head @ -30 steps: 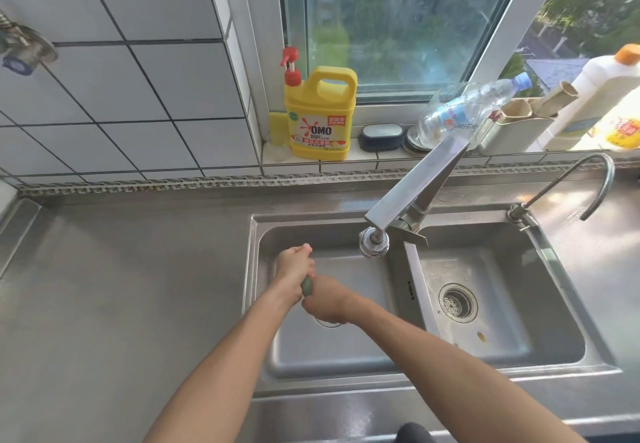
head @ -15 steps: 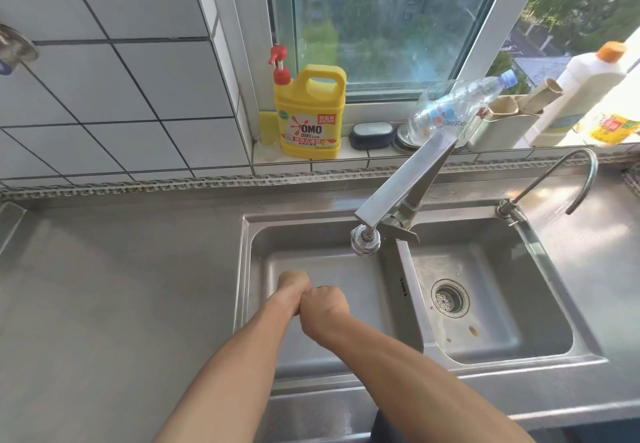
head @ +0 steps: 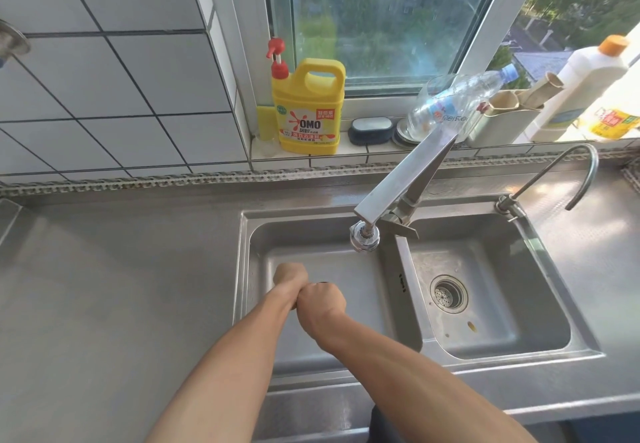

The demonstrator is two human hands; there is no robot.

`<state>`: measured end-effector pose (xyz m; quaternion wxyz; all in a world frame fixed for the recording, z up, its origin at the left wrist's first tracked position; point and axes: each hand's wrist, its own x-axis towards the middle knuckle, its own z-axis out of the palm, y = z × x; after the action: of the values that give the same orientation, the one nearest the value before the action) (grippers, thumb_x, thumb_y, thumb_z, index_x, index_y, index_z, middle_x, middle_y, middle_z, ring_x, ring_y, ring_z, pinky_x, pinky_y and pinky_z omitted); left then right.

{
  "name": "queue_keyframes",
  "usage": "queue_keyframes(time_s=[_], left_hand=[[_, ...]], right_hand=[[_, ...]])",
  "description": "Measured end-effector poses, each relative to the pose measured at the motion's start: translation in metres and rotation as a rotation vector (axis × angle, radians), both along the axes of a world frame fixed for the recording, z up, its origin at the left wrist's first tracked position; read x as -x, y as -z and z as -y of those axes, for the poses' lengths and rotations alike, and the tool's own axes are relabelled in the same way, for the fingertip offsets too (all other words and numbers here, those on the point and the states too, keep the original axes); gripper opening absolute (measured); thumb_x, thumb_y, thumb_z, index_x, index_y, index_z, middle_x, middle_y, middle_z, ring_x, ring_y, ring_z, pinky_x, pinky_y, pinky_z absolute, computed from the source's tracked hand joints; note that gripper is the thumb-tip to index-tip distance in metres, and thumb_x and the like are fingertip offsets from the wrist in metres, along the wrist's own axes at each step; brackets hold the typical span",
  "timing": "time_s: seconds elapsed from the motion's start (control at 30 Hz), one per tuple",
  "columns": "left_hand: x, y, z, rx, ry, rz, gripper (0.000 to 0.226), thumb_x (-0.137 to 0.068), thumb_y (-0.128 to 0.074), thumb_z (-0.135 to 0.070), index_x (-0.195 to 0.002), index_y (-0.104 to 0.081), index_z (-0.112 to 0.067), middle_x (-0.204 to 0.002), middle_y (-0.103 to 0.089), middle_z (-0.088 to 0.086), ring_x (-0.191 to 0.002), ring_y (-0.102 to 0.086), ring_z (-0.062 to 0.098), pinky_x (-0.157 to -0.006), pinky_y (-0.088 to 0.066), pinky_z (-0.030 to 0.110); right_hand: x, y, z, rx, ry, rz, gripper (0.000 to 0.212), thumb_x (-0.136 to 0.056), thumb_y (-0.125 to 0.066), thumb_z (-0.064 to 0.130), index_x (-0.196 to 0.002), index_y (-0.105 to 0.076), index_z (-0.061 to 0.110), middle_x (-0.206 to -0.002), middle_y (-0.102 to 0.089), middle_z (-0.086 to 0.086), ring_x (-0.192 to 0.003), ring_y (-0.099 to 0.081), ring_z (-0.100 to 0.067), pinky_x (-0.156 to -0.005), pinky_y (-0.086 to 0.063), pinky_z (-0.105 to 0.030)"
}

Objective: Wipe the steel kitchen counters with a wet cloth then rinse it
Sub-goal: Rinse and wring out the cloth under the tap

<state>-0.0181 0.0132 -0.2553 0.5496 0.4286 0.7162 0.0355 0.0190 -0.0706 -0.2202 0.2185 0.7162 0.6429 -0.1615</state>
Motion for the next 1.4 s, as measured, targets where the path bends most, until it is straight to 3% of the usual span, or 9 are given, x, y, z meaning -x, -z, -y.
queue_keyframes(time_s=[0.2, 0.3, 0.47, 0.53, 0.63, 0.83, 1.07, 1.2, 1.4], left_hand=[[0.004, -0.003, -0.005, 0.030, 0.003, 0.064, 0.027, -0.091, -0.043, 0.009, -0.069, -0.054, -0.004, -0.065, -0.055, 0.011, -0.062, -0.054, 0.027, -0.060, -0.039, 0.030], [0.001, -0.017, -0.014, 0.031, 0.046, 0.125, 0.034, -0.093, -0.042, 0.009, -0.065, -0.046, -0.010, -0.064, -0.043, 0.007, -0.055, -0.040, 0.023, -0.051, -0.028, 0.026], [0.010, -0.062, -0.031, 0.120, -0.204, 0.647, 0.021, -0.101, -0.058, -0.007, -0.080, -0.054, -0.012, -0.052, -0.049, -0.001, -0.041, -0.046, 0.012, -0.046, -0.044, 0.023], [0.019, -0.084, -0.029, 0.161, -0.217, 0.865, 0.018, -0.101, -0.067, -0.026, -0.093, -0.061, -0.011, -0.069, -0.063, 0.002, -0.058, -0.063, 0.013, -0.061, -0.059, 0.032], [0.038, -0.101, -0.016, 0.148, -0.108, 0.933, 0.037, -0.095, -0.068, -0.053, -0.098, -0.073, -0.016, -0.092, -0.074, 0.002, -0.087, -0.074, 0.017, -0.083, -0.061, 0.037], [0.056, -0.112, 0.032, 0.141, -0.016, 0.771, 0.043, -0.087, -0.070, -0.067, -0.103, -0.079, -0.028, -0.104, -0.081, -0.001, -0.095, -0.076, 0.013, -0.098, -0.059, 0.046], [0.067, -0.120, 0.040, -0.054, -0.011, 0.792, 0.021, -0.089, -0.081, -0.032, -0.109, -0.079, -0.024, -0.107, -0.081, -0.001, -0.092, -0.077, 0.009, -0.074, -0.060, 0.022], [0.087, -0.126, 0.030, -0.058, 0.087, 0.854, 0.041, -0.084, -0.083, -0.024, -0.122, -0.074, -0.014, -0.122, -0.078, 0.009, -0.114, -0.074, 0.024, -0.090, -0.063, 0.034], [0.109, -0.127, 0.024, -0.097, 0.115, 0.976, 0.054, -0.074, -0.088, -0.031, -0.125, -0.074, -0.017, -0.130, -0.075, 0.013, -0.120, -0.072, 0.028, -0.101, -0.059, 0.035]], right_hand=[[0.004, -0.011, -0.007, 0.021, 0.022, -0.024, 0.031, -0.095, -0.051, 0.001, -0.123, -0.063, 0.008, -0.115, -0.071, -0.001, -0.098, -0.073, -0.024, -0.051, -0.038, -0.024], [-0.006, -0.024, -0.012, -0.024, 0.049, -0.129, 0.030, -0.097, -0.049, 0.007, -0.123, -0.063, 0.009, -0.119, -0.071, -0.006, -0.104, -0.072, -0.028, -0.062, -0.042, -0.030], [-0.036, -0.063, -0.015, -0.064, 0.510, -0.818, 0.028, -0.093, -0.062, 0.035, -0.108, -0.061, 0.011, -0.095, -0.069, -0.014, -0.081, -0.066, -0.032, -0.068, -0.047, -0.037], [-0.045, -0.078, -0.006, -0.067, 0.699, -1.141, 0.031, -0.087, -0.071, 0.042, -0.098, -0.060, 0.015, -0.069, -0.062, -0.005, -0.052, -0.053, -0.023, -0.049, -0.042, -0.031], [-0.048, -0.091, 0.011, -0.163, 0.788, -1.318, 0.042, -0.085, -0.072, 0.052, -0.096, -0.052, 0.017, -0.061, -0.058, 0.004, -0.047, -0.049, -0.017, -0.042, -0.039, -0.027], [-0.030, -0.096, 0.032, -0.394, 0.646, -1.052, 0.030, -0.105, -0.050, 0.042, -0.119, -0.053, 0.015, -0.094, -0.068, 0.000, -0.078, -0.065, -0.019, -0.070, -0.053, -0.040], [-0.025, -0.107, 0.049, -0.583, 0.646, -1.002, 0.047, -0.110, -0.042, 0.038, -0.076, -0.057, 0.009, -0.063, -0.050, 0.008, -0.060, -0.040, -0.010, -0.058, -0.035, -0.029], [-0.037, -0.121, 0.050, -0.674, 0.858, -1.272, 0.038, -0.109, -0.047, 0.028, -0.094, -0.073, 0.005, -0.081, -0.066, -0.001, -0.079, -0.058, -0.012, -0.081, -0.053, -0.041], [-0.038, -0.126, 0.046, -0.738, 0.893, -1.524, 0.030, -0.108, -0.051, 0.026, -0.108, -0.078, 0.012, -0.091, -0.075, -0.004, -0.085, -0.067, -0.012, -0.078, -0.056, -0.024]])
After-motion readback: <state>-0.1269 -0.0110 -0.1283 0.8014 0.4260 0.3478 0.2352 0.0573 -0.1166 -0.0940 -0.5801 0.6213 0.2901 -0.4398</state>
